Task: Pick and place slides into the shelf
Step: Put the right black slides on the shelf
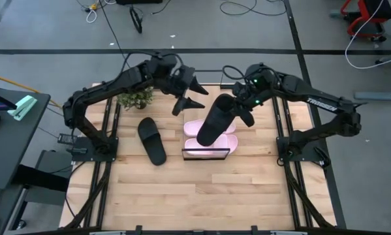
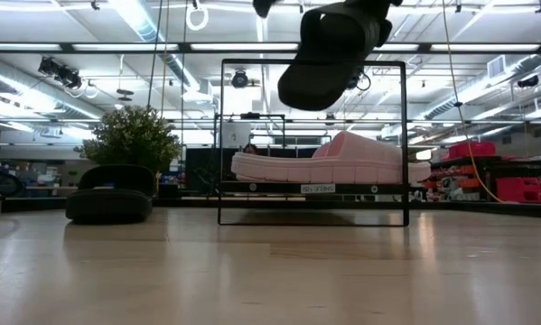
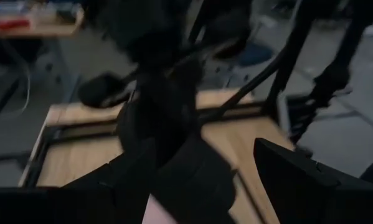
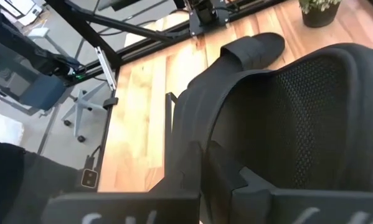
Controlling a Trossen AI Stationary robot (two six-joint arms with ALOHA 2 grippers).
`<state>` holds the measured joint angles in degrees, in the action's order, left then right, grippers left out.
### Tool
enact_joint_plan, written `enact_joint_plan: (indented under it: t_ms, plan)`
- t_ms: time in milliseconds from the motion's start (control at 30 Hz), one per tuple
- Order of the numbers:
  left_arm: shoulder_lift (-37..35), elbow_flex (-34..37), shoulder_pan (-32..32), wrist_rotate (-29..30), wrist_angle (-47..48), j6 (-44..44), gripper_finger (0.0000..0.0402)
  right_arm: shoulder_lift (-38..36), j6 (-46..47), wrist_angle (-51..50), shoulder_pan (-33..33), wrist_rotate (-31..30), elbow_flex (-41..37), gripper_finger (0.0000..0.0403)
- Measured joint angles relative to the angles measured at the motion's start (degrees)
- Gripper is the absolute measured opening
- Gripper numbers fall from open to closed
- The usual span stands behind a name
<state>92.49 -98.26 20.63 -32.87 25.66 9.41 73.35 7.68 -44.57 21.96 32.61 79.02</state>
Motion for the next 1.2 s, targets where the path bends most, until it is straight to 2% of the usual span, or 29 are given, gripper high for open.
enact_joint_plan:
  t_ms: [100,233,300,533,867,1100,1200]
  plan:
    - [0.3,0.1,-0.5,3.3,3.5,2.1,0.0272,1.1,-0.2,0.5,0.0,0.4,0.0,0.0009]
    - [1.2,0.1,-2.6,12.7,4.9,8.1,0.0272,2.0,-0.2,1.2,0.0,0.5,0.0,0.0009]
    - [1.5,0.1,-3.7,14.4,4.7,12.0,0.0272,2.1,-0.2,1.6,0.0,0.5,0.0,0.0009]
    - [2.8,0.2,-5.5,15.1,6.4,16.3,0.0272,2.1,-0.2,2.7,0.0,0.6,0.0,0.0009]
    - [3.9,0.1,-2.1,16.7,7.8,10.9,0.0272,1.6,-1.1,2.7,0.0,0.2,0.0,0.0009]
    - [3.9,0.1,-0.4,10.1,8.6,8.1,0.0272,0.1,-2.9,2.3,1.8,-1.0,2.1,0.0009]
    - [3.9,0.1,-0.2,9.1,8.3,8.2,0.0272,0.4,-4.1,0.4,2.4,-1.1,3.5,0.0009]
